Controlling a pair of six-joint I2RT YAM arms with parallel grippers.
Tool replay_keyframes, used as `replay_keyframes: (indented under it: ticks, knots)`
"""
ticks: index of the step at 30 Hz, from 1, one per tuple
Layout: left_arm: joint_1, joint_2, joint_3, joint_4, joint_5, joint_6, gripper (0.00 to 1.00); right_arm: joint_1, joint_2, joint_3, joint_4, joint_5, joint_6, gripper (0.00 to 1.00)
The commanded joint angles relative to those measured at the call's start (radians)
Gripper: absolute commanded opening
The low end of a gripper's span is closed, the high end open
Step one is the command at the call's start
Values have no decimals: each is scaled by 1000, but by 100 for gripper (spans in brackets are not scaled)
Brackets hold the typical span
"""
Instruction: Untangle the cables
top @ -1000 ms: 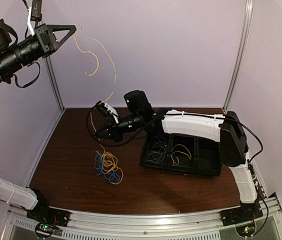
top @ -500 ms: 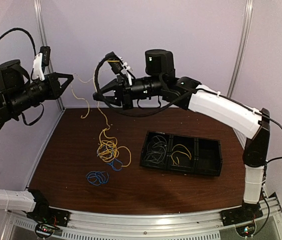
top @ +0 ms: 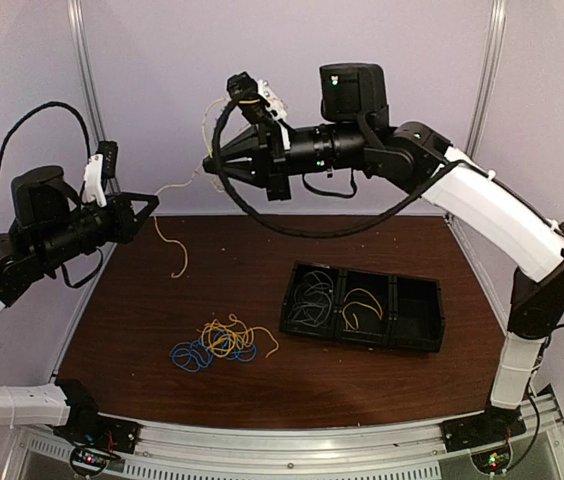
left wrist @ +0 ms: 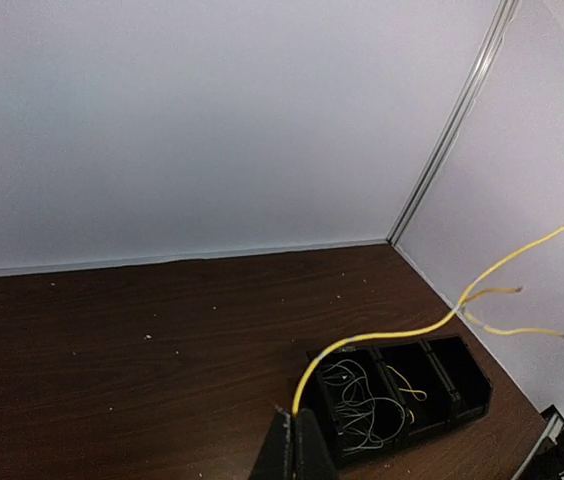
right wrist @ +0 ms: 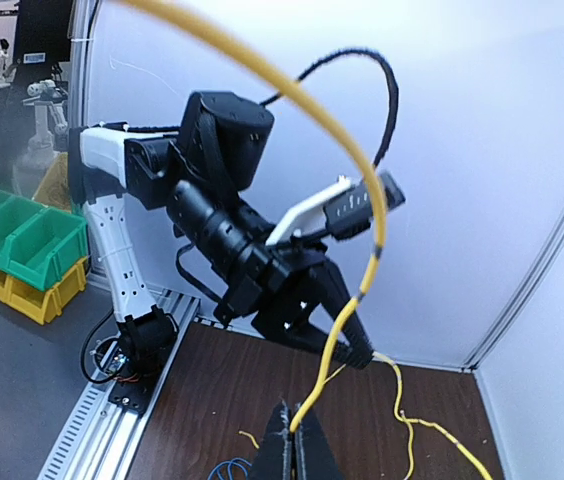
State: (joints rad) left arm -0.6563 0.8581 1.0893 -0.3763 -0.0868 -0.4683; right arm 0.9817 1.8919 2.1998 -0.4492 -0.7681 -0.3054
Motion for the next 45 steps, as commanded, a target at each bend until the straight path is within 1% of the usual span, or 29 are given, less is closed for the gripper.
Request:
replay_keyframes:
  ticks: [1, 4, 8, 11, 13, 15, 19, 22, 25, 29, 33, 36, 41, 45]
  knots:
    - [3, -7, -50, 134, 62, -44, 0, -3, -51, -16, -71, 94, -95, 0]
    - [3, 19, -67, 167, 103, -53, 0, -27, -90, -139, -85, 87, -108, 0]
    - [3, 64, -112, 249, 190, -78, 0, -79, -167, -352, -84, 64, -109, 0]
    - [3, 113, -153, 350, 252, -110, 0, -121, -248, -531, -62, 66, -110, 0]
    - [-4, 158, -167, 432, 292, -137, 0, -151, -289, -615, -64, 74, -126, 0]
    - [-30, 212, -168, 511, 309, -148, 0, -190, -324, -684, -80, 76, -133, 0]
    - [-107, 356, -108, 586, 308, -138, 0, -286, -380, -806, -94, 51, -128, 0]
    - [-160, 472, -68, 666, 287, -149, 0, -347, -412, -884, -108, 58, -143, 0]
    - [-214, 579, -26, 753, 269, -176, 0, -409, -439, -968, -88, 70, -140, 0]
    - [-279, 720, 37, 855, 167, -230, 0, -496, -442, -1041, -61, 71, -138, 0]
    - [-323, 855, 90, 976, 106, -299, 0, -554, -430, -1096, -32, 62, -133, 0]
    - [-346, 957, 156, 1009, 63, -329, 0, -579, -416, -1132, -22, 36, -139, 0]
    - [-372, 1075, 205, 1082, -8, -345, 0, -589, -395, -1215, 46, 4, -125, 0]
    - [-374, 1086, 187, 1119, -67, -354, 0, -588, -322, -1213, 62, -10, -109, 2]
